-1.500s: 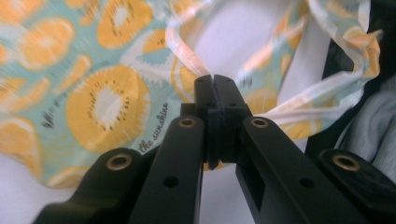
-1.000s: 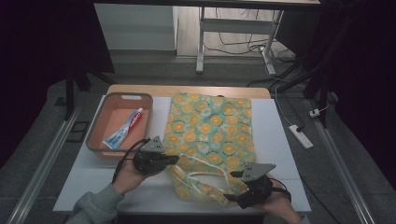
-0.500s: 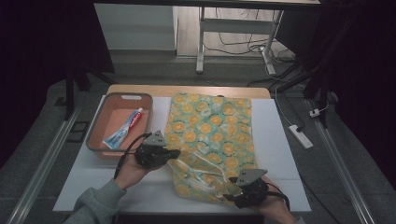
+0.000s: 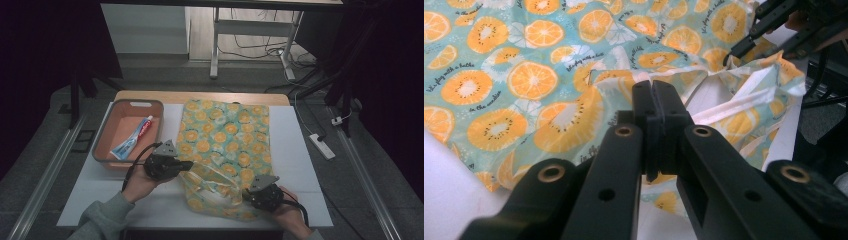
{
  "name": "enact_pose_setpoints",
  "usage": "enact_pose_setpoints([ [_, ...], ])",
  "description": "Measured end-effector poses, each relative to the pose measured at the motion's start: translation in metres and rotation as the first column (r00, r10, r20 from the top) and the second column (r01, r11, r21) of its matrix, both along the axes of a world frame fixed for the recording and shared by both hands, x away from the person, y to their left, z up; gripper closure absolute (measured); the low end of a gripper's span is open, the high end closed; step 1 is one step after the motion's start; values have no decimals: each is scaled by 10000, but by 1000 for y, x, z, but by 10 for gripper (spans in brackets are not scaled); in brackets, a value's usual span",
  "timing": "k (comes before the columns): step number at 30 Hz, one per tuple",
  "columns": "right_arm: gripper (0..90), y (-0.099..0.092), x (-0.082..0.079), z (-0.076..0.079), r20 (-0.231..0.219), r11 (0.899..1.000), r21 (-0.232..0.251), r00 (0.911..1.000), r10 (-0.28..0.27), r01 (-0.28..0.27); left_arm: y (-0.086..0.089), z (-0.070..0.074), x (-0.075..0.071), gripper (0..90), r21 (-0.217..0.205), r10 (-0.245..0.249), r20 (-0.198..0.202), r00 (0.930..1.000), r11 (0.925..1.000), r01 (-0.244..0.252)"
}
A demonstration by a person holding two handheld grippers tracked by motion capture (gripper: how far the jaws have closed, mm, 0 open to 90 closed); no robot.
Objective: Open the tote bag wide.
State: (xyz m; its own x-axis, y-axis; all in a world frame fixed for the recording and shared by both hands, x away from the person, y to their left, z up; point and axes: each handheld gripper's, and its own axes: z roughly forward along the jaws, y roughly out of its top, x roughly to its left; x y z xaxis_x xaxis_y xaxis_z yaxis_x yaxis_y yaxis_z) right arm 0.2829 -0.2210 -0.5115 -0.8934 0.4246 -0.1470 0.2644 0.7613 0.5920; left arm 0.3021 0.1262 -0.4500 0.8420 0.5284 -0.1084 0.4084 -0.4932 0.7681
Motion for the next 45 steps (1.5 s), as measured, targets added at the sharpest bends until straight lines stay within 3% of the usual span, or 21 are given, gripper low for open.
enact_pose_setpoints([
  [3,881,1,-1,3,224,9999,125,9997,81,-84,1,0,0,892,-44,22,8,10000,10000,-22],
  [7,893,1,-6,20,745,9940,1027,9968,290,-366,3,1,0,892,-126,85,33,10000,9999,-85],
  [9,893,0,-6,35,964,9855,1641,9950,276,-432,4,2,1,891,-164,103,50,9999,9998,-102],
  [11,894,-1,-5,42,1098,9807,1898,9936,269,-475,4,4,1,891,-185,147,126,9998,9997,-144],
  [12,894,-2,-3,58,1457,9719,2296,9891,187,-522,5,6,2,891,-193,179,183,9997,9997,-176],
  [16,895,-3,8,85,2144,9594,2792,9765,-213,-404,6,14,9,891,-387,468,422,9980,9982,-452],
  [20,894,-8,34,97,2127,9455,3256,9738,-808,73,4,16,14,889,-278,666,588,9960,9975,-651],
  [23,894,-10,61,90,1760,9482,3096,9758,-1300,705,2,14,22,888,-243,802,499,9955,9966,-791],
  [24,894,-10,61,90,1760,9482,3096,9758,-1300,705,1,12,24,888,-182,876,472,9950,9961,-868],
  [25,894,-10,70,85,1603,9494,3006,9765,-1441,908,0,11,26,888,-83,897,467,9949,9960,-894],
  [26,894,-11,87,73,1171,9476,2920,9785,-1695,1292,-4,6,32,887,68,965,362,9947,9953,-968],
  [28,894,-11,95,66,1005,9500,2765,9787,-1788,1451,-5,5,34,887,149,983,329,9946,9950,-988],
  [31,894,-11,117,43,445,9539,2257,9760,-2132,1981,-10,-1,40,880,384,1048,266,9941,9936,-1058],
  [32,894,-11,117,43,445,9539,2257,9760,-2132,1981,-11,-3,42,880,470,1068,245,9940,9931,-1079],
  [34,894,-14,122,30,5,9529,2067,9739,-2271,2221,-14,-6,44,871,608,1048,162,9944,9926,-1056],
  [39,894,-15,121,18,-169,9608,1584,9735,-2279,2277,-21,-13,45,859,928,951,112,9954,9911,-958],
  [45,894,-22,118,12,-359,9601,1476,9713,-2350,2377,-23,-15,45,744,982,1016,118,9948,9899,-1022],
])
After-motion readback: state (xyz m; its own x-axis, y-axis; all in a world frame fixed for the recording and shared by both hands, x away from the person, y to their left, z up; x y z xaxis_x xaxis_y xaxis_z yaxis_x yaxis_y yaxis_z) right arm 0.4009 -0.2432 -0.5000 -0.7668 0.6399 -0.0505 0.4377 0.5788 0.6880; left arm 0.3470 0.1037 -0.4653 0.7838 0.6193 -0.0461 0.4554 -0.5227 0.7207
